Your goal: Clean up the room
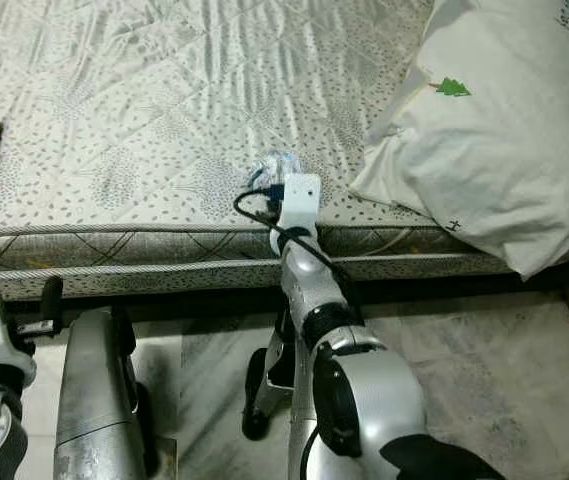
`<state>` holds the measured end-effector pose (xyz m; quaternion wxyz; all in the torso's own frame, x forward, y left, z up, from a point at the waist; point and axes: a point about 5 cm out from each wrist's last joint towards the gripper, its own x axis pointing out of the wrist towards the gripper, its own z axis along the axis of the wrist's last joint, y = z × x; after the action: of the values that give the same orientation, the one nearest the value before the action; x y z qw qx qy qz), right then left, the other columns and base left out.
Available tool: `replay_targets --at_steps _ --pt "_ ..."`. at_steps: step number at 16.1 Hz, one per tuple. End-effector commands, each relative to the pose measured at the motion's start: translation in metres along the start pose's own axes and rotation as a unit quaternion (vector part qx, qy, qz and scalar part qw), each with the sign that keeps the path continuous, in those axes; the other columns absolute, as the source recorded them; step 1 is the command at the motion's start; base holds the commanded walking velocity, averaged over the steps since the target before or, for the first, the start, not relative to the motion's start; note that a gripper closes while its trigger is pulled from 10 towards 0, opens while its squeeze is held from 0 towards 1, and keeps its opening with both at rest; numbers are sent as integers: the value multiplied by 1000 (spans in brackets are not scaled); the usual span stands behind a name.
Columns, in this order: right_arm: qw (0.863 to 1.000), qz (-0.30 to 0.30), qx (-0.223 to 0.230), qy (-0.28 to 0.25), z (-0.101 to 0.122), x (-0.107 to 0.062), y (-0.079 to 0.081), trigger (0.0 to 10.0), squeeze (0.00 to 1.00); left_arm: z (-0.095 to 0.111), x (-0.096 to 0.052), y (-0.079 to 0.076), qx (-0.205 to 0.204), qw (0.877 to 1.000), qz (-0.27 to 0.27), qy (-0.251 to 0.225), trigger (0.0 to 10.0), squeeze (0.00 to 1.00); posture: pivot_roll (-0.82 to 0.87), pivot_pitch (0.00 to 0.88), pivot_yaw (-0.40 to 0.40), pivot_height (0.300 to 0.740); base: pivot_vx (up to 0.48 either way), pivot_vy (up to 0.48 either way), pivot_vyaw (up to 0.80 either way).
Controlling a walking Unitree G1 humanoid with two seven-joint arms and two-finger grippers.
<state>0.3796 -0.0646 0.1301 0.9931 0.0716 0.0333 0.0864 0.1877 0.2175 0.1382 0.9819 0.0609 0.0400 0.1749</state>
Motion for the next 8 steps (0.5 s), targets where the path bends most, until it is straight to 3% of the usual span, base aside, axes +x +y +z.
replay_targets --at_steps 1,8 --pt "1000 -11 1 15 -5 -1 -8 0 0 -5 0 0 4 1000 1 12 10000 0 287 332 -182 487 0 0 0" --pt "1000 -20 -11 4 5 1 -25 0 0 -1 19 -13 -15 1000 -3 -8 10000 0 243 267 -187 487 0 0 0"
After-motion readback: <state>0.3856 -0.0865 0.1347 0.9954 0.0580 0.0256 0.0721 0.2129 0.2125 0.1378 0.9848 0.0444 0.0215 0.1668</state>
